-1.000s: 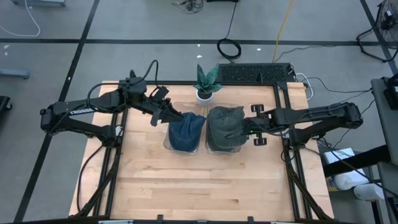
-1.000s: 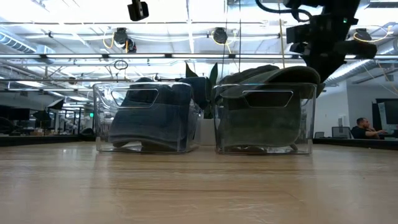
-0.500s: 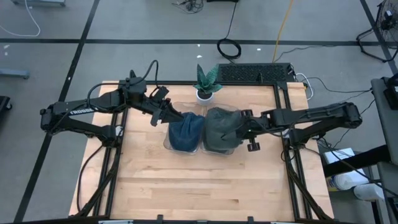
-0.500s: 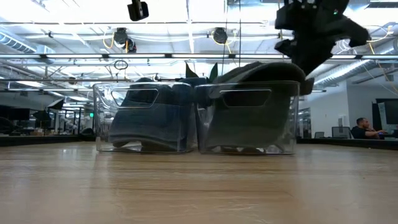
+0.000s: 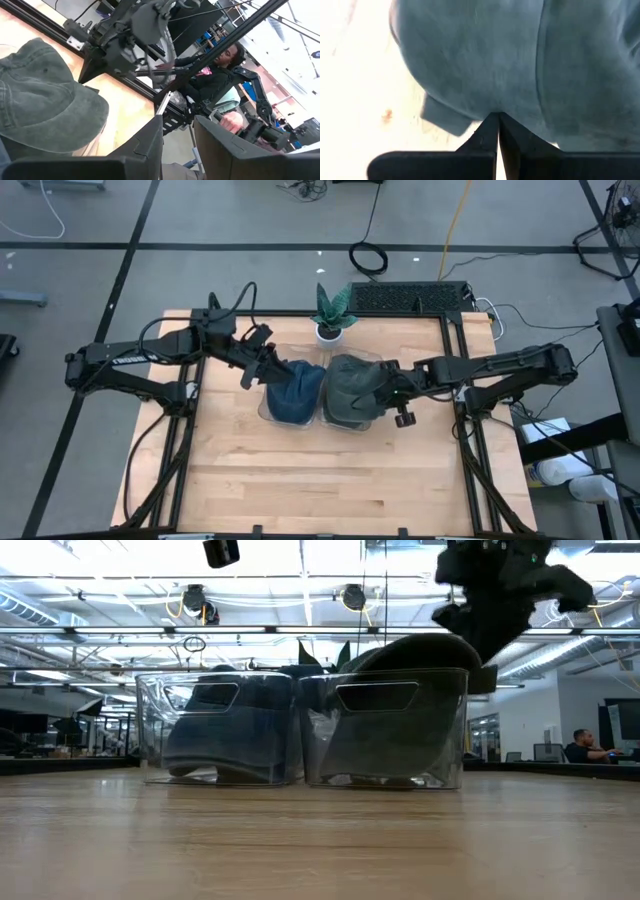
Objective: Pick & Place hat
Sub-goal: Put the gray cap into the right transparent bin
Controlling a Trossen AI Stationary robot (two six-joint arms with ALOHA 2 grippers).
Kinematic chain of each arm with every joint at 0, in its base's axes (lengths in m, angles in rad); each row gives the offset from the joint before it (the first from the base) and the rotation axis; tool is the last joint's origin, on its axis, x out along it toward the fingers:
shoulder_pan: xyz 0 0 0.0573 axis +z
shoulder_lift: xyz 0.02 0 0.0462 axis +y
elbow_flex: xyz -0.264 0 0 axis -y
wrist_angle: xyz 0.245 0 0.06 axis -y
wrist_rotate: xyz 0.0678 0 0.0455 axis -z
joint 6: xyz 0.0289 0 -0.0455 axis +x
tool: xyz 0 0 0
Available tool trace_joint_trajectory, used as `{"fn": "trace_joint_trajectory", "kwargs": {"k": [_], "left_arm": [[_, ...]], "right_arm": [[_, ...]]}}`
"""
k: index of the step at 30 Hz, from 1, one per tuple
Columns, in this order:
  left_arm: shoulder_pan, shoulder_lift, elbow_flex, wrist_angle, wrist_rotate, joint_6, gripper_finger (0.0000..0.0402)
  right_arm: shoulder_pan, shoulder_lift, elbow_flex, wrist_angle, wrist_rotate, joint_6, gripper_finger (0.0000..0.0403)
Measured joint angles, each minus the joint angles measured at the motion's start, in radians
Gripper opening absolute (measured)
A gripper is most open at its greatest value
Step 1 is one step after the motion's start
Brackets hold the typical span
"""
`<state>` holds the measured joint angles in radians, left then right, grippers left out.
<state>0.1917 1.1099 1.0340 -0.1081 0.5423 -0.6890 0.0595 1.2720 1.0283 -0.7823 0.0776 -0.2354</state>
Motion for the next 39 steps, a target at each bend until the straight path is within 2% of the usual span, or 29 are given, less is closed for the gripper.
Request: {"fn": "trace_joint_trajectory", "kwargs": {"k": [4, 7, 9, 12, 18, 25, 28, 35, 39], "left_arm": [[-0.003, 0.0, 0.0, 0.0, -0.003, 0.003, 0.0118], [-0.003, 0.0, 0.0, 0.0, -0.012, 0.002, 0.0118], [-0.003, 0.0, 0.0, 0.0, -0.019, 0.004, 0.0118], [-0.003, 0.0, 0.0, 0.0, -0.019, 0.003, 0.0118], [-0.005, 0.0, 0.0, -0.001, -0.019, 0.004, 0.0118], [-0.014, 0.0, 0.0, -0.009, -0.019, 0.014, 0.0118], [-0.019, 0.0, 0.0, -0.008, -0.019, 0.014, 0.0118], [-0.035, 0.0, 0.0, -0.009, -0.02, 0.01, 0.0118], [-0.04, 0.0, 0.0, -0.031, -0.02, 0.065, 0.0118]], "right_arm": [[0.04, -0.007, 0.055, 0.01, 0.0, -0.019, 0.0], [0.069, -0.008, 0.074, 0.104, -0.007, -0.046, 0.0], [0.078, 0.002, 0.073, 0.15, -0.05, -0.069, 0.0], [0.081, 0.052, 0.073, 0.21, -0.08, -0.099, 0.0], [0.066, 0.185, 0.072, 0.24, -0.074, -0.132, 0.0], [0.052, 0.283, 0.075, 0.25, -0.023, -0.167, 0.0], [0.052, 0.28, 0.073, 0.26, -0.025, -0.17, 0.0], [0.075, 0.182, 0.07, 0.236, -0.009, -0.165, 0.0], [0.113, 0.093, 0.07, 0.226, 0.078, -0.163, 0.0]]}}
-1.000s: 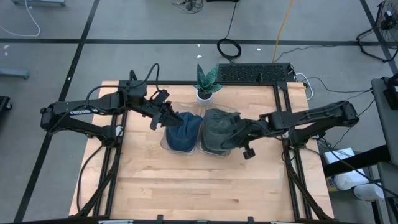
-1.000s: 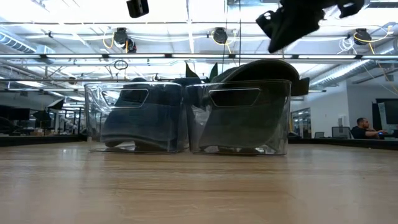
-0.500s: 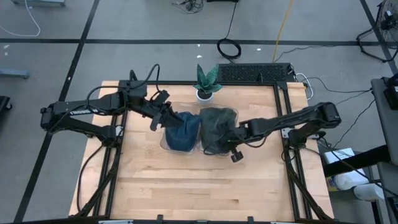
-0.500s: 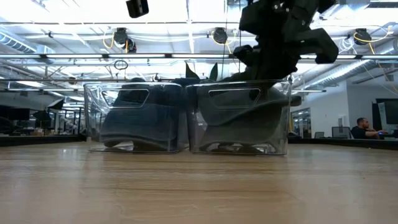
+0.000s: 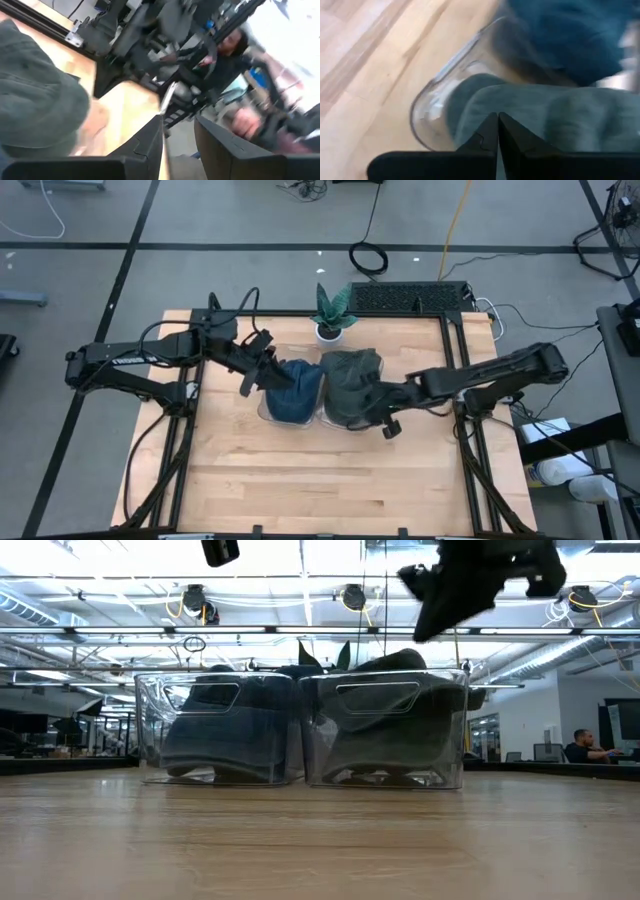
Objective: Pick & Place hat
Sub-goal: Put the gray cap into the right transparent bin, then return to Home Position
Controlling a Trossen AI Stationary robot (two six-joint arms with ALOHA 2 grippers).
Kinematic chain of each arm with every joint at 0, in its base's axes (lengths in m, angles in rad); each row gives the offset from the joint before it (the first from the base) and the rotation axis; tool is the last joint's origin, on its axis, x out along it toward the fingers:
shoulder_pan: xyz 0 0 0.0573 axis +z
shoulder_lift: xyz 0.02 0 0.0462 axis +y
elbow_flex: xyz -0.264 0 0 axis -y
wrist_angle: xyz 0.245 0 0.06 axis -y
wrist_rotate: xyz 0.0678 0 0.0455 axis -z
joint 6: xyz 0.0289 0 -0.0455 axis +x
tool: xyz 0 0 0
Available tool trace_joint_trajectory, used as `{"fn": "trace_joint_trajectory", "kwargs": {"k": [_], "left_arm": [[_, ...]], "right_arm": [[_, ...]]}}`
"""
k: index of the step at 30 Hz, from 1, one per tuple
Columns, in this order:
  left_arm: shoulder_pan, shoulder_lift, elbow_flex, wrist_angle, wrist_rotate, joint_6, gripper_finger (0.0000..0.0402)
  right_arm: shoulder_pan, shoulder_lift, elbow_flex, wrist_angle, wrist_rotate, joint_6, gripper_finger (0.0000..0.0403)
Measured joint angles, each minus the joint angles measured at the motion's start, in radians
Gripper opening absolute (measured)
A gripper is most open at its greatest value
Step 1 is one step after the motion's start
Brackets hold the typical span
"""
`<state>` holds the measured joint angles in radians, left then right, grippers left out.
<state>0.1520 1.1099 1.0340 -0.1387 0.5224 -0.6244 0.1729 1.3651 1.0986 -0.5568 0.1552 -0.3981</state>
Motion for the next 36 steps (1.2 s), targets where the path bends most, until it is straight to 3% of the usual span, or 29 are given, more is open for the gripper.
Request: {"fn": "trace_joint_trajectory", "kwargs": {"k": [4, 9, 18, 23, 29, 32, 36], "left_arm": [[-0.005, 0.0, 0.0, -0.078, -0.029, 0.188, 0.0118], [-0.044, 0.0, 0.0, -0.168, -0.202, 0.412, 0.0118], [-0.124, -0.018, -0.029, -0.168, -0.237, 0.679, 0.0118], [-0.131, -0.111, -0.19, -0.033, -0.301, 0.746, 0.0118], [-0.129, -0.305, -0.427, 0.095, -0.374, 0.769, 0.0118], [-0.129, -0.407, -0.513, 0.155, -0.384, 0.773, 0.0118], [-0.134, -0.516, -0.606, 0.222, -0.384, 0.77, 0.0118]], "right_arm": [[0.025, -0.082, 0.0, 0.027, 0.103, 0.018, 0.0], [0.025, -0.184, -0.021, 0.081, 0.065, 0.076, 0.0], [0.025, -0.447, -0.355, 0.461, 0.058, 0.101, 0.0], [0.026, -0.562, -0.511, 0.615, 0.056, 0.153, 0.0], [0.026, -0.649, -0.666, 0.782, 0.085, 0.163, 0.0], [0.026, -0.7, -0.718, 0.793, 0.16, 0.219, 0.0], [0.025, -0.768, -0.782, 0.791, 0.185, 0.263, 0.0]]}}
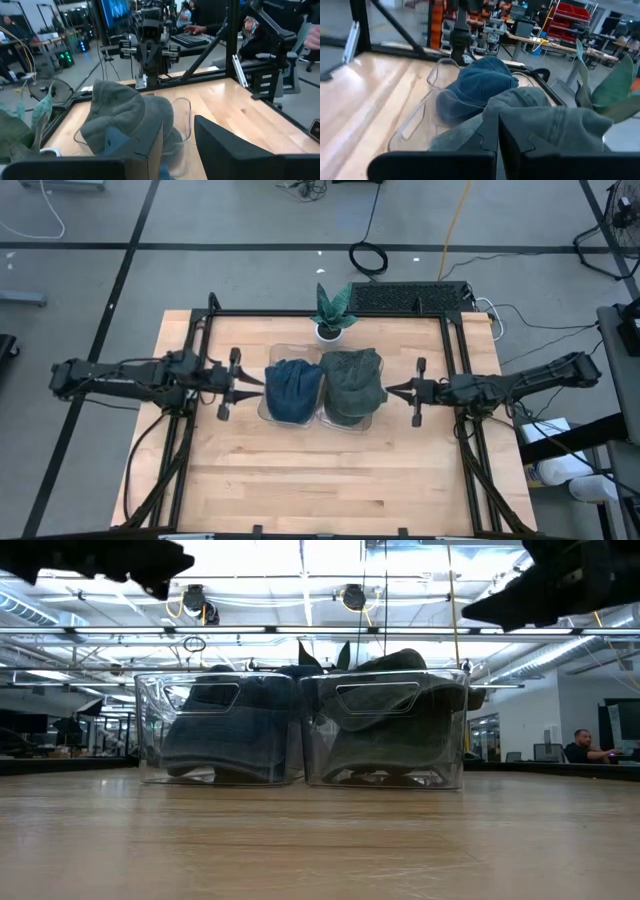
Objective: Pick & Place hat
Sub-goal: Return to Home Position
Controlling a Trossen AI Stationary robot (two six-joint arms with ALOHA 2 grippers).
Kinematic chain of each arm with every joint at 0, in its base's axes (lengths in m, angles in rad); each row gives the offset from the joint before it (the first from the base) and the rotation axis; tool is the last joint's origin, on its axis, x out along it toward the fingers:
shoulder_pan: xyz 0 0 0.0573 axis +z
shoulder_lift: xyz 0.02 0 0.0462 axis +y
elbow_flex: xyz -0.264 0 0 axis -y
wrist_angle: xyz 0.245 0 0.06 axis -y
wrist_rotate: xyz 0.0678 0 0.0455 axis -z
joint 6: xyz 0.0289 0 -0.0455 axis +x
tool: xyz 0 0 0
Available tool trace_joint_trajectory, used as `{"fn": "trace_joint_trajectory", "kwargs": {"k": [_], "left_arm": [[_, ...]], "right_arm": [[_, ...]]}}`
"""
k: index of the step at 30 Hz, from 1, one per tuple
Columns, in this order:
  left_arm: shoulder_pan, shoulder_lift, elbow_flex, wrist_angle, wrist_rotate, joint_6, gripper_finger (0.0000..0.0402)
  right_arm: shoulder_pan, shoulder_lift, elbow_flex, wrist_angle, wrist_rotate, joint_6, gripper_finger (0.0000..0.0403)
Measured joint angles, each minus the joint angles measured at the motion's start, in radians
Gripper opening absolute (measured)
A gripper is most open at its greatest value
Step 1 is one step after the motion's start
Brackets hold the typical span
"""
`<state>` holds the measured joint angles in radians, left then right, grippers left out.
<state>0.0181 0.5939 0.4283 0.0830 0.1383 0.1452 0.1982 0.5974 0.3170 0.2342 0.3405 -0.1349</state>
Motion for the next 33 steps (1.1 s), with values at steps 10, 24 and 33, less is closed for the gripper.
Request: {"fn": "trace_joint_trajectory", "kwargs": {"k": [10, 24, 33], "left_arm": [[-0.008, -0.112, -0.242, 0.223, -0.015, 0.011, 0.0118], [-0.008, -0.111, -0.418, 0.465, -0.014, -0.028, 0.0118], [-0.006, -0.112, -0.417, 0.385, -0.009, -0.053, 0.0118]], "right_arm": [[0.0, -0.096, -0.178, 0.184, -0.222, 0.097, 0.0], [0.0, -0.155, -0.298, 0.348, -0.233, 0.068, 0.0], [0.0, -0.242, -0.3, 0.129, -0.132, 0.113, 0.0]]}}
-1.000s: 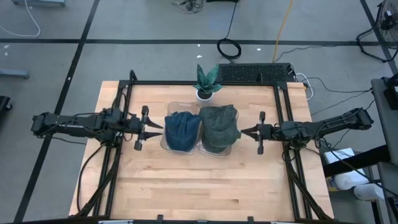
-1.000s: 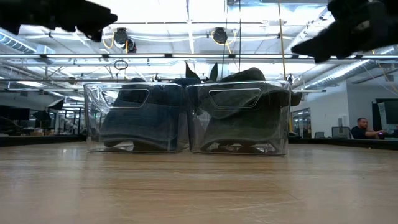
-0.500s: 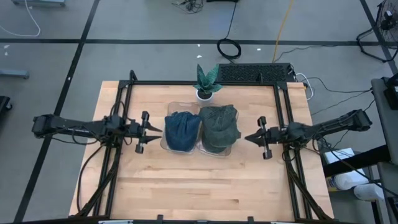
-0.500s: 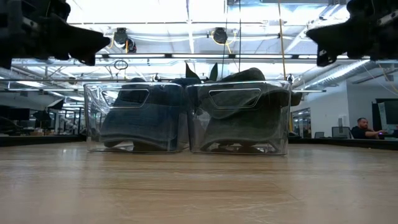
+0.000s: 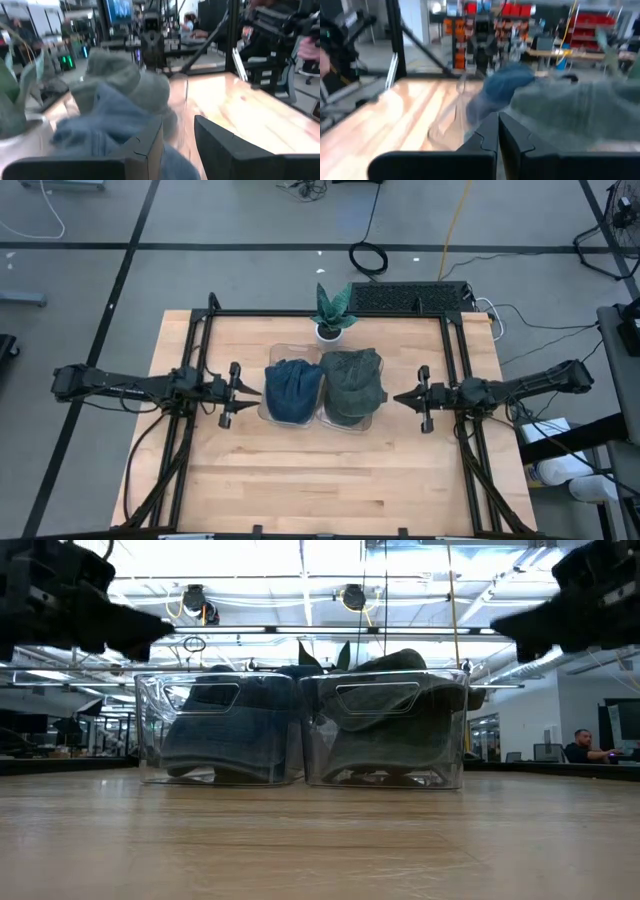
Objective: Pick & Place hat
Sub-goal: Return to Home Position
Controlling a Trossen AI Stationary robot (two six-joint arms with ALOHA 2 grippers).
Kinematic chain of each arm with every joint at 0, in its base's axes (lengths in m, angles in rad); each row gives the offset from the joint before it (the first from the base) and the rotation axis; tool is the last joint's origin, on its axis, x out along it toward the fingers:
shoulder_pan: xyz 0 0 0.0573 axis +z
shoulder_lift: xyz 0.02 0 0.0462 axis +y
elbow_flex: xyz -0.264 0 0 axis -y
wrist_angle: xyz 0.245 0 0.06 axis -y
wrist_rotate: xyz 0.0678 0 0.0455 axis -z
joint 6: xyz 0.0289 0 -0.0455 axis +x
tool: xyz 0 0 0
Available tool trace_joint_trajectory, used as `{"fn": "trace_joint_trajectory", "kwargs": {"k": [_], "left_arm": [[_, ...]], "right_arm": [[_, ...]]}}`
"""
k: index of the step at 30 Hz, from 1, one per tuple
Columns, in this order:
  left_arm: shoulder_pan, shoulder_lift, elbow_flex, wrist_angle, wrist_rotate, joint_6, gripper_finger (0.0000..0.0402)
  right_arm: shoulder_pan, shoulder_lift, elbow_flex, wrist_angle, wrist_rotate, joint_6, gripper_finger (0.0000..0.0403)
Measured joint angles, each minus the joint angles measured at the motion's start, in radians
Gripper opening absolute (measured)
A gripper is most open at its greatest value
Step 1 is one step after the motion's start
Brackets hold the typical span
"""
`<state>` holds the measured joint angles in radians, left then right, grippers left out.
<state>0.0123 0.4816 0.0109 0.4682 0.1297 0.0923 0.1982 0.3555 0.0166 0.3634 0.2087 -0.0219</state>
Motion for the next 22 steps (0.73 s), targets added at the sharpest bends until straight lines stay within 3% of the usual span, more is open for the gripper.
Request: {"fn": "trace_joint_trajectory", "kwargs": {"k": [8, 12, 18, 22], "left_arm": [[0.013, -0.049, 0.001, -0.138, 0.007, -0.049, 0.0118], [0.013, -0.147, 0.001, -0.261, 0.01, -0.061, 0.0118], [0.013, -0.325, 0.001, -0.398, 0.006, -0.058, 0.0118], [0.013, -0.421, 0.003, -0.439, -0.037, -0.048, 0.0118]], "right_arm": [[0.0, -0.113, -0.001, -0.158, -0.004, 0.006, 0.0], [0.0, -0.221, -0.001, -0.282, -0.001, 0.011, 0.0], [0.0, -0.355, 0.012, -0.325, 0.005, -0.025, 0.0], [0.0, -0.352, 0.041, -0.356, 0.104, -0.043, 0.0]]}}
